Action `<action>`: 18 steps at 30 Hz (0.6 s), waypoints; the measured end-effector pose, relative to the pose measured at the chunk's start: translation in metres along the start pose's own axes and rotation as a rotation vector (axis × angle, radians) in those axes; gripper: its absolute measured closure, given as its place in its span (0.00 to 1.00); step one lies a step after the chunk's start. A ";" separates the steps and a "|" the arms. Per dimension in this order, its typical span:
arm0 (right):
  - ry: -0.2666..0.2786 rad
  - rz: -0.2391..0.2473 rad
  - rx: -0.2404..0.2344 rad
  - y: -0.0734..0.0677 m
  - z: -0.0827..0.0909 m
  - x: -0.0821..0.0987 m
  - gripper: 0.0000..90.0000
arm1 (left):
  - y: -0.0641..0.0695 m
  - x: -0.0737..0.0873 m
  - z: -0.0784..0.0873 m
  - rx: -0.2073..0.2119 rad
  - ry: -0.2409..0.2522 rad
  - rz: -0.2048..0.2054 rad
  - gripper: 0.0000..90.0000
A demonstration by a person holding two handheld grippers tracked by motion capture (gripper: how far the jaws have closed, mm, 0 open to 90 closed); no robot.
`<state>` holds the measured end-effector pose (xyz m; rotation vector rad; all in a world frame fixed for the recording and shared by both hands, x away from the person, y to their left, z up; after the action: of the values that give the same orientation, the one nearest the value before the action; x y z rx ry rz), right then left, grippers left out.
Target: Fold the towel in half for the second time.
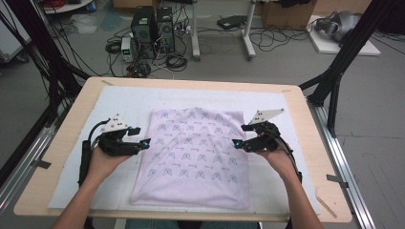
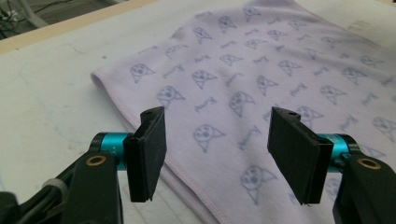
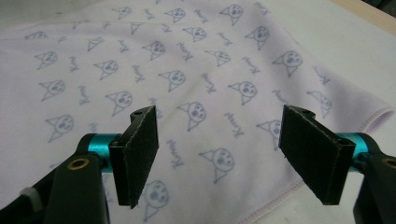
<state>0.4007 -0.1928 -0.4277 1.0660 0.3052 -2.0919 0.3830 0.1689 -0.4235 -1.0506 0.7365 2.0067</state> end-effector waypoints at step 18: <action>-0.073 -0.131 0.135 0.083 -0.043 -0.011 0.37 | -0.091 -0.019 -0.044 -0.147 0.023 0.171 0.56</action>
<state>0.4893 -0.2222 -0.4364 1.0693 0.2050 -2.2897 0.4836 0.1804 -0.4423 -1.1295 0.7204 2.2263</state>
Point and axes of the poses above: each handheld gripper's, and its own axes: z roughly backward along the jaws, x roughly out of its underside, y roughly to its right, the point moved 8 cm from there along -z, roughly forward along the jaws, and after that the axes turned 13 degrees about x, right-handed, at the moved point
